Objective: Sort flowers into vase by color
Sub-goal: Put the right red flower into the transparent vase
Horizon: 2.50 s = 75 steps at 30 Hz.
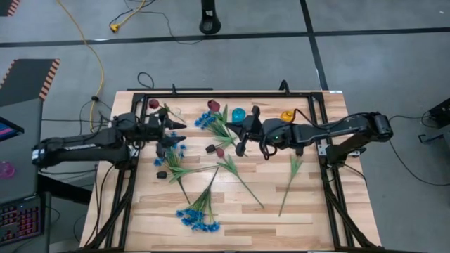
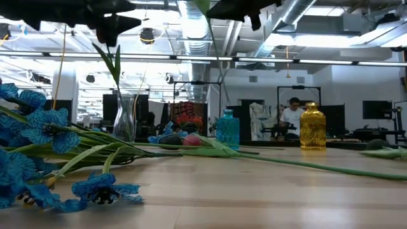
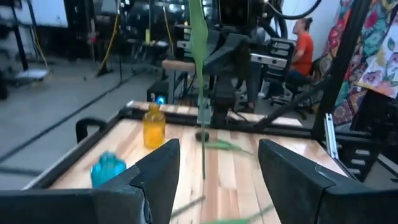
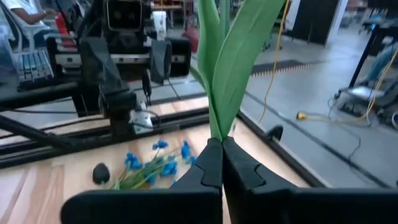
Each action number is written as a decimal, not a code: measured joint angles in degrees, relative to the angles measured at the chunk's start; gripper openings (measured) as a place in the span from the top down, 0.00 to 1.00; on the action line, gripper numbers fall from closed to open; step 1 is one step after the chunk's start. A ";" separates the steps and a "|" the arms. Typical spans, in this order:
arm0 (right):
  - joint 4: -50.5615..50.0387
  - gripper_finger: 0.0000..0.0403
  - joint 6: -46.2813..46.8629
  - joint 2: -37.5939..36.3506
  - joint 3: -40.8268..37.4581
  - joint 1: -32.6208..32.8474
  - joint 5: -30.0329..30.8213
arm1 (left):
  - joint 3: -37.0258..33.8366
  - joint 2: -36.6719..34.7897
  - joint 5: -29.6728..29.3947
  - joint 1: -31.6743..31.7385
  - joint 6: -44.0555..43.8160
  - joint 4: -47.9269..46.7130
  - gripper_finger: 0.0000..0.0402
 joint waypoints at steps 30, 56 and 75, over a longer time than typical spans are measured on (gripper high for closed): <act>-0.38 0.93 -3.06 0.03 0.00 0.15 -1.90 | 18.90 38.61 -10.79 -7.98 7.71 24.95 0.49; 0.54 0.93 -3.17 0.03 0.00 0.15 -1.88 | 19.50 38.91 -12.52 -7.98 7.54 25.05 0.88; 1.04 0.62 -3.17 0.03 0.00 0.13 -1.79 | 19.50 34.44 -12.87 -7.82 9.11 22.65 0.92</act>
